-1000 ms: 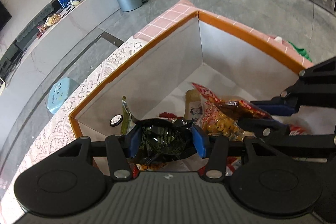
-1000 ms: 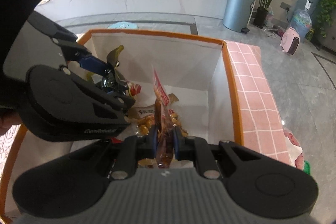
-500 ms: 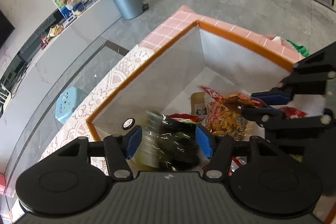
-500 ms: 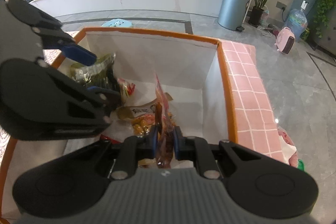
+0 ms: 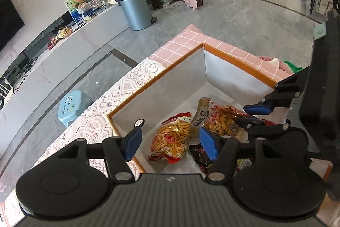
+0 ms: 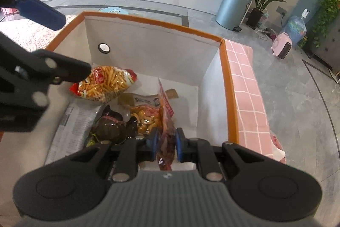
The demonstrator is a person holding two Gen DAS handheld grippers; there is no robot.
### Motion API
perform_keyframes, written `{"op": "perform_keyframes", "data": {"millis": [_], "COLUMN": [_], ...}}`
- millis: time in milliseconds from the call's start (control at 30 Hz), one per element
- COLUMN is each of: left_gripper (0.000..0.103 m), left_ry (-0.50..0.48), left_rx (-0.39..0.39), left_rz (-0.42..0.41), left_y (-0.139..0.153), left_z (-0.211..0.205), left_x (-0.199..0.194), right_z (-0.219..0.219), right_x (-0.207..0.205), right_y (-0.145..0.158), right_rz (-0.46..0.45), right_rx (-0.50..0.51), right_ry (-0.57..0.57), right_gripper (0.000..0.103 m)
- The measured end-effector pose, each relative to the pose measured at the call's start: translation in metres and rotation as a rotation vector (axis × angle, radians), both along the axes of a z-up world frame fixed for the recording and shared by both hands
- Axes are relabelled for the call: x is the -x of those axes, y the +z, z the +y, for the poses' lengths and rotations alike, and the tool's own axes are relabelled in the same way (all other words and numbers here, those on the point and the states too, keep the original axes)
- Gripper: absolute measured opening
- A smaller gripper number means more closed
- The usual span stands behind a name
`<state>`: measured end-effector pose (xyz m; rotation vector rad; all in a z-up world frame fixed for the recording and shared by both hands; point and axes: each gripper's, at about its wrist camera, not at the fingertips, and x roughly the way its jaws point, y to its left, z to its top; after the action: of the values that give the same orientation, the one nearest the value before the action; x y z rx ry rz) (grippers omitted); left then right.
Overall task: Organize snacks
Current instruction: 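Open the left tool releasing the black pack while the right tool drops the red-labelled snack, then move both tools back from the box to the remaining snacks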
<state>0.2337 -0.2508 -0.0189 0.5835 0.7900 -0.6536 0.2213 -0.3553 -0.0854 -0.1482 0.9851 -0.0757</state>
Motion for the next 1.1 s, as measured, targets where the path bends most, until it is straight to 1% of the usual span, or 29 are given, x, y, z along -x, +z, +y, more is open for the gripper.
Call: {"op": "perform_keyframes", "data": {"millis": [33,100,167,200,300,367,467,533,633,700,767,867,933,1000,1033,1100], "left_gripper": [0.074,0.074,0.074,0.074,0.074,0.074,0.074,0.074,0.074,0.074,0.074,0.074,0.074,0.074,0.074,0.074], "left_ry": [0.003,0.009,0.023,0.030,0.047,0.058,0.085,0.108,0.149,0.177,0.205,0.245,0.268,0.293,0.304,0.330], "left_rx": [0.002,0.006,0.005,0.008,0.018,0.021,0.025,0.041,0.090,0.123,0.145,0.169,0.186,0.201,0.204,0.221], "left_rz": [-0.003,-0.009,-0.013,-0.014,-0.019,-0.024,-0.039,-0.046,-0.057,-0.072,-0.085,-0.110,-0.132,-0.150,-0.156,-0.160], "left_y": [0.002,0.007,0.011,0.013,0.021,0.025,0.033,0.039,0.050,0.056,0.061,0.067,0.070,0.070,0.069,0.067], "left_z": [0.002,0.008,0.013,0.016,0.025,0.032,0.043,0.053,0.072,0.084,0.096,0.116,0.129,0.142,0.146,0.157], "left_x": [0.002,0.004,0.006,0.008,0.011,0.015,0.020,0.024,0.032,0.038,0.043,0.054,0.063,0.071,0.075,0.082], "right_z": [0.000,0.001,0.003,0.004,0.009,0.011,0.016,0.018,0.027,0.035,0.044,0.060,0.071,0.083,0.090,0.104], "right_x": [0.001,0.003,0.005,0.006,0.012,0.015,0.020,0.025,0.037,0.047,0.058,0.073,0.083,0.094,0.099,0.109], "right_y": [0.001,0.005,0.010,0.013,0.022,0.030,0.041,0.048,0.062,0.074,0.085,0.097,0.103,0.106,0.107,0.106], "right_rz": [0.000,0.001,-0.001,-0.005,-0.015,-0.021,-0.030,-0.039,-0.075,-0.122,-0.170,-0.235,-0.271,-0.305,-0.321,-0.346], "right_rx": [0.002,0.004,0.003,0.003,0.004,0.007,0.008,-0.003,-0.015,-0.022,-0.040,-0.074,-0.091,-0.099,-0.105,-0.137], "right_ry": [-0.001,-0.005,-0.008,-0.010,-0.021,-0.032,-0.043,-0.050,-0.062,-0.073,-0.083,-0.094,-0.100,-0.105,-0.108,-0.093], "right_gripper": [0.013,0.019,0.030,0.032,0.045,0.058,0.067,0.069,0.070,0.071,0.076,0.077,0.077,0.080,0.083,0.085]}}
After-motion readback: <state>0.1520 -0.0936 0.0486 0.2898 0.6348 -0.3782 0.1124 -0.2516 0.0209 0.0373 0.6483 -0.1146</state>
